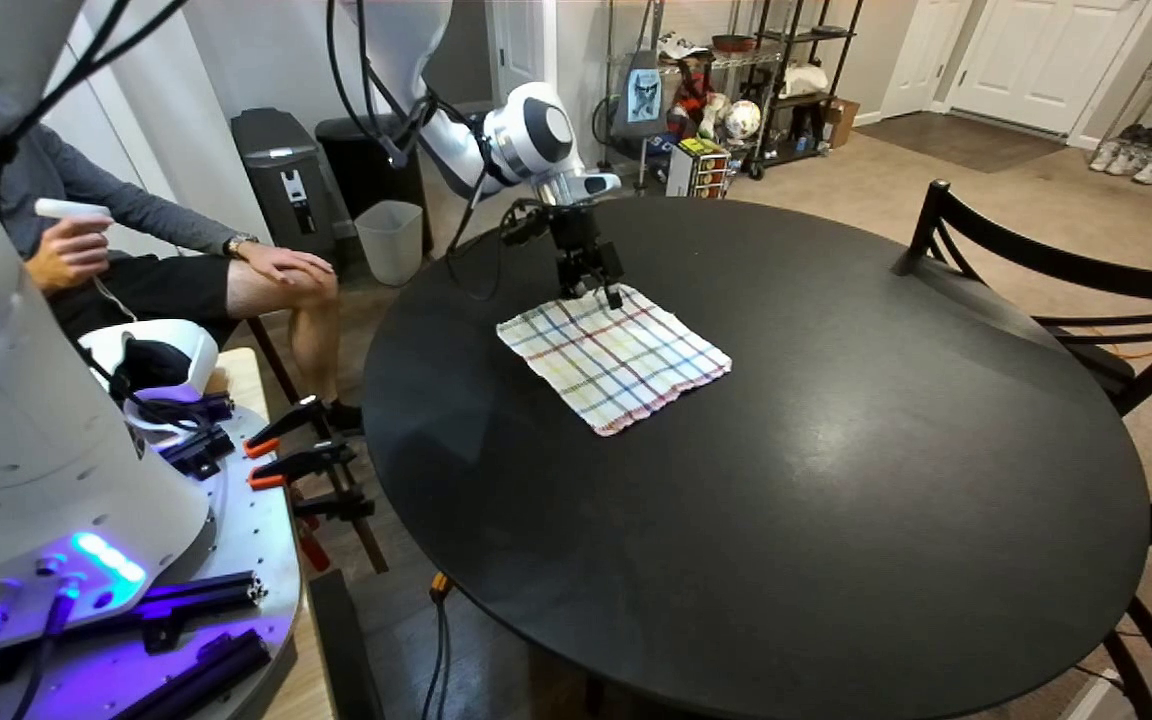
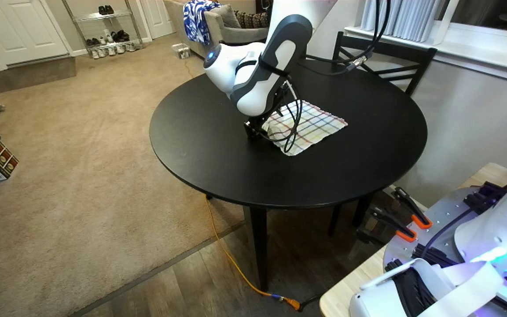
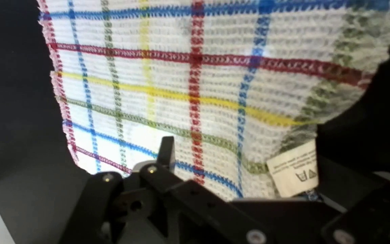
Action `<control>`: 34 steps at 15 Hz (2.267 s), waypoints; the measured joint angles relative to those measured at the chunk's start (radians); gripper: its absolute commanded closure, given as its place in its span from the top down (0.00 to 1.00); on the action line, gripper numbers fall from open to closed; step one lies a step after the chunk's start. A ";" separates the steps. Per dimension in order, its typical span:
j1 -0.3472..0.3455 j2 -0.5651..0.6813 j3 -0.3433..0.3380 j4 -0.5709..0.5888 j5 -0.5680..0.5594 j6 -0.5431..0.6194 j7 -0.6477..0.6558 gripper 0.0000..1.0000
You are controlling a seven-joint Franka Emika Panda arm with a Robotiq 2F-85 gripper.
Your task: Fold the towel on the table
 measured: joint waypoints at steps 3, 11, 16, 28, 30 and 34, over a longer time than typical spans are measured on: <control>-0.002 -0.009 -0.012 -0.021 -0.036 0.009 0.029 1.00; 0.010 -0.036 0.007 -0.064 -0.141 0.008 0.139 1.00; 0.016 -0.067 0.019 -0.110 -0.227 -0.006 0.250 0.73; -0.003 -0.085 0.091 -0.129 -0.302 -0.077 0.314 0.01; -0.004 -0.085 0.098 -0.129 -0.303 -0.085 0.317 0.00; -0.007 -0.091 0.111 -0.133 -0.303 -0.095 0.335 0.01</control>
